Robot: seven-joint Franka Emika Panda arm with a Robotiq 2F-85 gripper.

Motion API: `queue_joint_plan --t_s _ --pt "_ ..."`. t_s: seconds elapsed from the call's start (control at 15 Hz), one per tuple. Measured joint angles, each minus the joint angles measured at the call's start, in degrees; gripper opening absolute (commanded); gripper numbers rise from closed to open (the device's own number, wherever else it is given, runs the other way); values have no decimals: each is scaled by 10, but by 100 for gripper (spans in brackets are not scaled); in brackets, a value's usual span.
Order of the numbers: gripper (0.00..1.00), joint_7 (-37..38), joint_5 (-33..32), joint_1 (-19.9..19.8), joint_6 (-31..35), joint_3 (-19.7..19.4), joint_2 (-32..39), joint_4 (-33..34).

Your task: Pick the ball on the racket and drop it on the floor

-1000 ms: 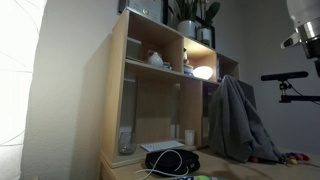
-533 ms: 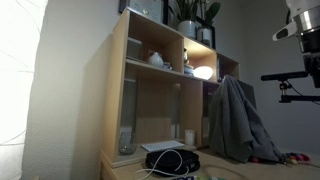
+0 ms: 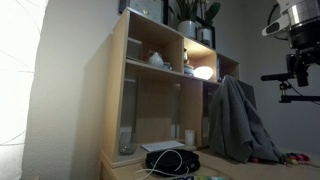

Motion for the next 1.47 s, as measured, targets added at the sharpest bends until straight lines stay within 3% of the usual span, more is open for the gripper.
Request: queue_joint_plan --t_s 0.8,1.47 --pt "100 22 -4 14 -9 12 92 94" --pt "100 22 -4 15 -12 12 96 99"
